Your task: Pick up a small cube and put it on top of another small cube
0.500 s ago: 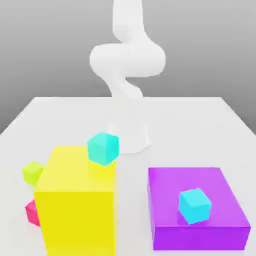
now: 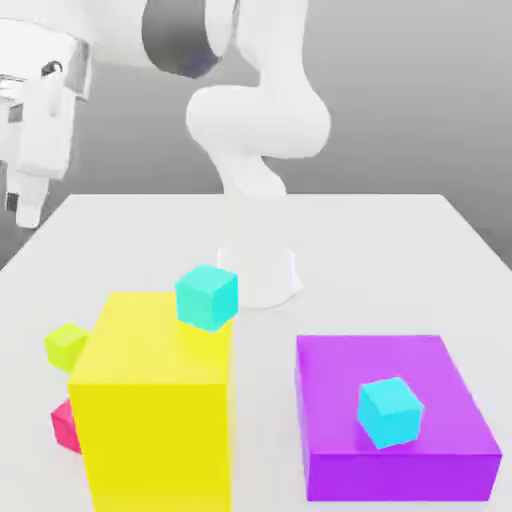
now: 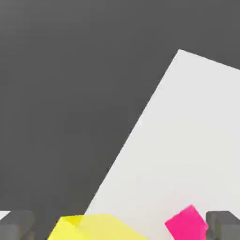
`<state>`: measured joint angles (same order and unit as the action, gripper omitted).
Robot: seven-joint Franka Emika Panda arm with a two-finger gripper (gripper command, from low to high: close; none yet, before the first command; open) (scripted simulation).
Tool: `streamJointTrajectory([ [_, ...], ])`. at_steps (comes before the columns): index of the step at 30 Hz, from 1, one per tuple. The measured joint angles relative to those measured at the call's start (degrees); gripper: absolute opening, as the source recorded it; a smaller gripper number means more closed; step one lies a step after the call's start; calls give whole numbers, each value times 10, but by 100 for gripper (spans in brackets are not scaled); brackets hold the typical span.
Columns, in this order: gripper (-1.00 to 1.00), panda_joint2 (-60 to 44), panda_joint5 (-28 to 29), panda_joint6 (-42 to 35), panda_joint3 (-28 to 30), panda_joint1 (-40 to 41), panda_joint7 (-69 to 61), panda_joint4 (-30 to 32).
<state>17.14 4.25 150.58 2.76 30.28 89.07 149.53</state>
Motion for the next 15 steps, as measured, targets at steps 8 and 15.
streamJointTrajectory([
  [8, 0, -129, -11, 86, 56, 98, 174, 80],
  [15, 0, -258, -98, 181, 42, 157, 195, 104],
])
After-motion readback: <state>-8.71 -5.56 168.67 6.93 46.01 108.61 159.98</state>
